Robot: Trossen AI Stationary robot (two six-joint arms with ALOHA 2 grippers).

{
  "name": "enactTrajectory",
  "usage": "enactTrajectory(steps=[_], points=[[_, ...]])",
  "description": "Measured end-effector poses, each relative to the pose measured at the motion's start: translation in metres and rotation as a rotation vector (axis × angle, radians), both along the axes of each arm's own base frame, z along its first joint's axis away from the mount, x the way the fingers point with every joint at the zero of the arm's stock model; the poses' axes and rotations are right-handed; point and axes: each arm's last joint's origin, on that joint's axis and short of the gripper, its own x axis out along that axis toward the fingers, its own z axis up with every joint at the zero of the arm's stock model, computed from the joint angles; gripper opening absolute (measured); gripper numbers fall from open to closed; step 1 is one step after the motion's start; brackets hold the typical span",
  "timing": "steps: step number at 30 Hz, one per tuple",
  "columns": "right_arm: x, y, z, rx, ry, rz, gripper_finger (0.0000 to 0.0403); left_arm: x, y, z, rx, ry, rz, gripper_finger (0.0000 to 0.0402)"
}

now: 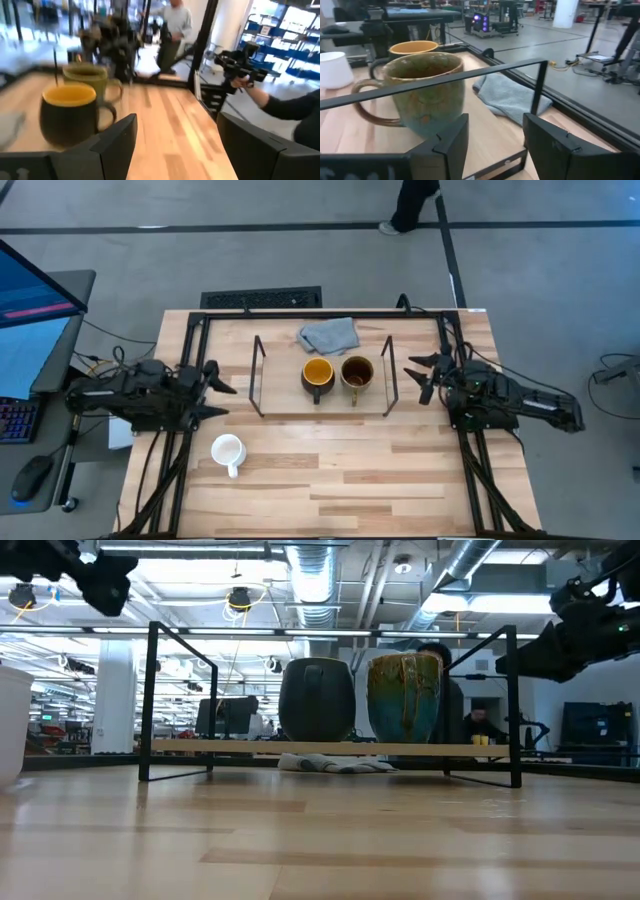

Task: Stack small to large cups/mugs on shelf
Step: Put the white mug on the shelf

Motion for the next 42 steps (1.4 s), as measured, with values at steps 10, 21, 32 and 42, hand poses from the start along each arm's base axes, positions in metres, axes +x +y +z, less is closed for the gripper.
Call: enactTrajectory(steps=[10, 21, 32, 42], points=[[-0.002, -0.005, 0.000, 0.002, -0.001, -0.066, 0.0210, -0.018, 0.001, 0.048, -0.206, 0.394, 0.058, 0.0266], [-0.003, -0.008, 0.000, 0.008, -0.004, -0.101, 0.0210, 0.022, -0.001, 0.053, -0.334, 0.914, 0.138, 0.0266], [-0.003, -0.008, 0.000, 0.007, -0.003, -0.099, 0.0210, 0.072, -0.008, 0.019, -0.329, 1.273, 0.186, 0.0266], [-0.003, -0.008, 0.000, -0.006, 0.006, -0.094, 0.0210, 0.088, -0.018, 0.011, -0.273, 1.283, 0.184, 0.0266]])
